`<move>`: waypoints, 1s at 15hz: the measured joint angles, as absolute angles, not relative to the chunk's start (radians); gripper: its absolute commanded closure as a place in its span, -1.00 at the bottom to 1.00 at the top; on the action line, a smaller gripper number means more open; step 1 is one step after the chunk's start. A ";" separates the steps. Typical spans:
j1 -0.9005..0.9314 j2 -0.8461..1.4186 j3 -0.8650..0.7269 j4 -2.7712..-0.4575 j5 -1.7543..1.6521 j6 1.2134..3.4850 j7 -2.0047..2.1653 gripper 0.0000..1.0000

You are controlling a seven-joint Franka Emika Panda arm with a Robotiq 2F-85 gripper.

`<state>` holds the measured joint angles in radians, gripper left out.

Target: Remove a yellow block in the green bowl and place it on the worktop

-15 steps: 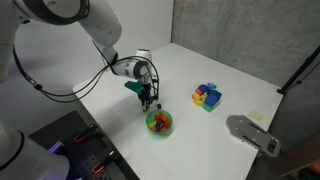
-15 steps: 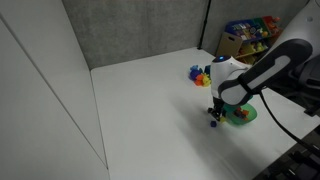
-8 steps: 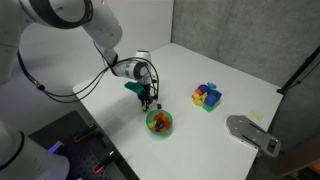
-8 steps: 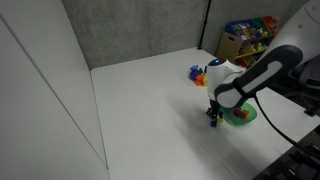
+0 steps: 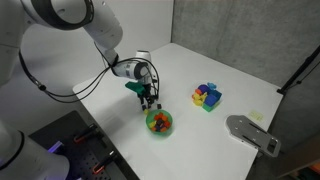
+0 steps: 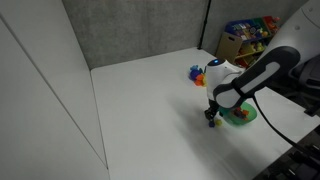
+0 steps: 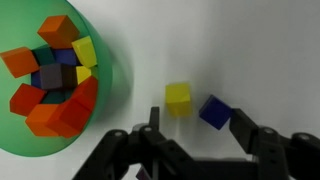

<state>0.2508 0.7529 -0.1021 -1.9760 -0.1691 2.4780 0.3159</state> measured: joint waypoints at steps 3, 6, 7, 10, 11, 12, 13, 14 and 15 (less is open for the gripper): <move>0.251 0.750 -0.103 -1.975 -0.169 2.479 0.316 -1.00; 0.251 0.738 -0.110 -1.976 -0.169 2.478 0.316 -1.00; 0.251 0.729 -0.115 -1.978 -0.169 2.478 0.316 -1.00; 0.247 0.683 -0.133 -1.997 -0.169 2.477 0.315 -1.00; 0.243 0.662 -0.136 -2.008 -0.169 2.477 0.314 -1.00; 0.236 0.637 -0.137 -2.023 -0.169 2.476 0.312 -1.00; 0.227 0.608 -0.137 -2.041 -0.169 2.476 0.310 -1.00; 0.216 0.579 -0.137 -2.060 -0.169 2.476 0.306 -1.00; 0.204 0.546 -0.137 -2.081 -0.169 2.475 0.299 -1.00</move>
